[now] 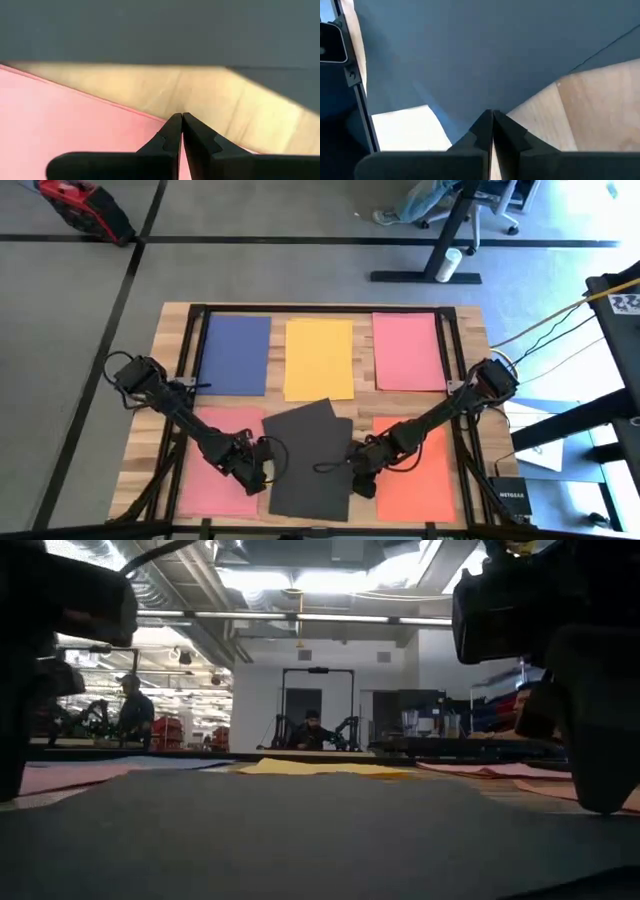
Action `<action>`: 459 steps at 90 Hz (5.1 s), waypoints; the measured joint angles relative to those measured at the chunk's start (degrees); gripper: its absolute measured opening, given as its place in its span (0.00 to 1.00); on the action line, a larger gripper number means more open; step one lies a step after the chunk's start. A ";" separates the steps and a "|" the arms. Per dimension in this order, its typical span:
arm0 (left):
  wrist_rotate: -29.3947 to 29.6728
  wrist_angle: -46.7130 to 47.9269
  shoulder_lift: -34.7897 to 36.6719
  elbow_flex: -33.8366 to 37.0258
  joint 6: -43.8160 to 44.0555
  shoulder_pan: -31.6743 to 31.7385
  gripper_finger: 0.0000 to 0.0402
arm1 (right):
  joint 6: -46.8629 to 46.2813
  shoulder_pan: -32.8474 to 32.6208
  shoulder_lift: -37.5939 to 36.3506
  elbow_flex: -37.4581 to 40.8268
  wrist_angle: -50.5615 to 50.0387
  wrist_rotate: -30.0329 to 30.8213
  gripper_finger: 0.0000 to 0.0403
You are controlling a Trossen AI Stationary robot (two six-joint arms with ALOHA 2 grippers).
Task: Organize paper
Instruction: Stack the black paper on top of the other black paper
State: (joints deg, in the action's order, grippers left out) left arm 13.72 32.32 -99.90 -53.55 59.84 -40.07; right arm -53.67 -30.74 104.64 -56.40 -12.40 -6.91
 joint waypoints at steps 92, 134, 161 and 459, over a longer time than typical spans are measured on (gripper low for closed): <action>-1.44 -12.64 -1.13 0.08 -4.31 3.21 0.00 | -4.20 -3.53 0.00 -0.02 5.44 -4.22 0.00; 2.25 -2.81 -0.52 -0.27 -5.98 7.68 0.00 | -4.62 -4.74 -2.39 0.00 -3.36 3.79 0.00; 4.40 0.93 -0.48 -0.25 -8.05 12.78 0.00 | -5.25 0.96 -3.89 -0.04 -17.10 10.61 0.00; -7.35 -13.14 -2.97 -4.96 -2.25 0.17 0.00 | -14.08 -3.02 0.61 -0.22 -5.99 7.00 0.00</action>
State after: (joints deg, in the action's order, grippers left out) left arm 6.37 19.18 -102.87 -58.51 57.59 -39.90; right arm -67.75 -33.76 105.25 -56.62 -18.39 0.10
